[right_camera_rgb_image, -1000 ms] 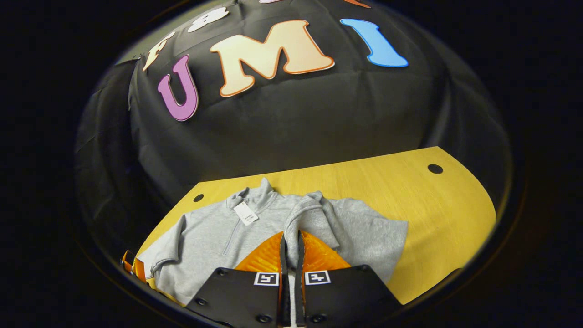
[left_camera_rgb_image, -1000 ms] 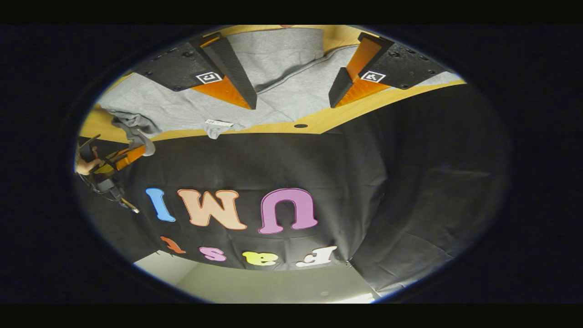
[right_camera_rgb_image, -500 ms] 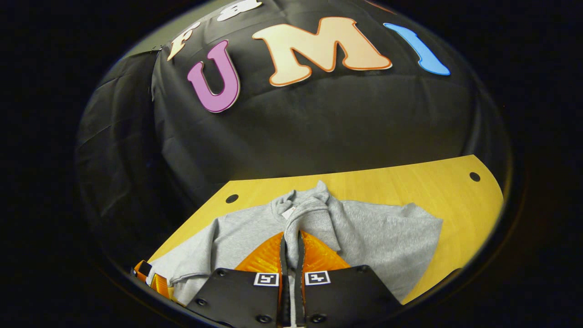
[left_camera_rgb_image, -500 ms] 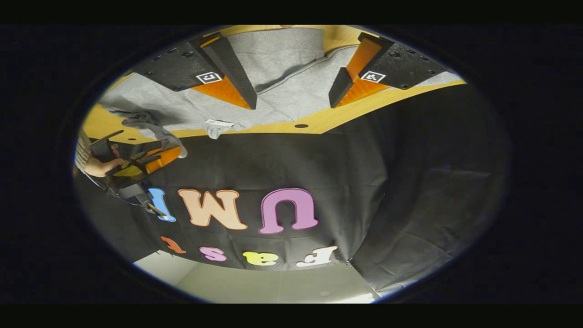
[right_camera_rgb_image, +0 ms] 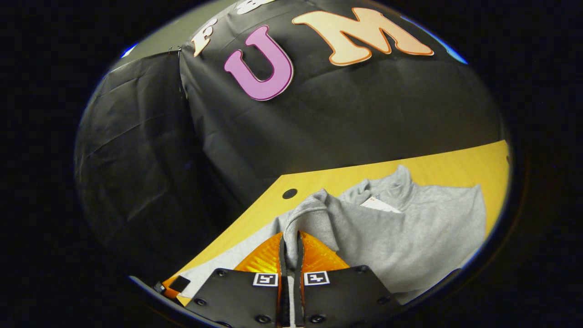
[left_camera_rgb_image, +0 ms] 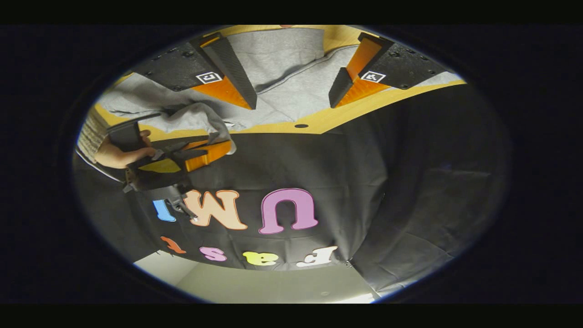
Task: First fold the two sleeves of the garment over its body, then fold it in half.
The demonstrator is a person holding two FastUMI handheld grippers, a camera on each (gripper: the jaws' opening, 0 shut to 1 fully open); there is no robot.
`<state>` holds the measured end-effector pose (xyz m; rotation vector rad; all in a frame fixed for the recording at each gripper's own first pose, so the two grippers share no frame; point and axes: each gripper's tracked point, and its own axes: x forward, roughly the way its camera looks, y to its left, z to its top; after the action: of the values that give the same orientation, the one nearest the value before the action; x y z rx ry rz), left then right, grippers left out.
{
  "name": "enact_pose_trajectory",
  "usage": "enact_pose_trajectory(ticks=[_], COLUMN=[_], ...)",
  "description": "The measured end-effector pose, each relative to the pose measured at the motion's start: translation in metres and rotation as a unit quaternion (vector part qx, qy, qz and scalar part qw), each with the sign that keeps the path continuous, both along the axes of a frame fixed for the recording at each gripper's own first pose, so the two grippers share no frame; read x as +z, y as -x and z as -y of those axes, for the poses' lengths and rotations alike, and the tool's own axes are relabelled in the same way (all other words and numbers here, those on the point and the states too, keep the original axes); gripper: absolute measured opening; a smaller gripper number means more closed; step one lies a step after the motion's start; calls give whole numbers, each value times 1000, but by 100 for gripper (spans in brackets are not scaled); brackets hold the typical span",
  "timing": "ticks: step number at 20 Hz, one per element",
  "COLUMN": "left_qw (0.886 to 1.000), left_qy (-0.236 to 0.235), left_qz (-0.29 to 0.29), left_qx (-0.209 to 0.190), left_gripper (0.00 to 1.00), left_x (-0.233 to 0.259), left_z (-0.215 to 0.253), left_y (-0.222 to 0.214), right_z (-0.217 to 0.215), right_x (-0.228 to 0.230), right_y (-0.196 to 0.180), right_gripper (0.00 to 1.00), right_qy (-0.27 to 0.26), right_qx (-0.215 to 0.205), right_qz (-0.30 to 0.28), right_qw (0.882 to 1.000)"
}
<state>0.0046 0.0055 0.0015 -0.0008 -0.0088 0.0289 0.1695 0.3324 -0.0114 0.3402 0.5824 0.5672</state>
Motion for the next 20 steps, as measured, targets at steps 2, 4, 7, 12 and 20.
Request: enact_pose_trajectory(ticks=[2, 4, 7, 12, 20], left_qw=[1000, 1000, 1000, 1000, 1000], left_qy=[0, 0, 0, 0, 0], left_qz=[0, 0, 0, 0, 1], left_qx=[0, 0, 0, 0, 0], left_gripper=[94, 94, 94, 94, 94], left_x=[0, 1, -1, -1, -1], left_z=[0, 0, -1, -1, -1], left_y=[0, 0, -1, -1, -1], right_z=[-11, -16, -19, -27, -17], right_x=[-10, -23, -35, -46, -24], right_y=[-2, -9, -8, -2, 2], right_gripper=[6, 6, 7, 18, 97], right_qy=[-17, -27, -34, -78, -55], right_qx=[-7, -19, -17, -7, 15], right_qz=[-12, -21, -34, -78, -36], right_qw=[1000, 999, 999, 994, 998])
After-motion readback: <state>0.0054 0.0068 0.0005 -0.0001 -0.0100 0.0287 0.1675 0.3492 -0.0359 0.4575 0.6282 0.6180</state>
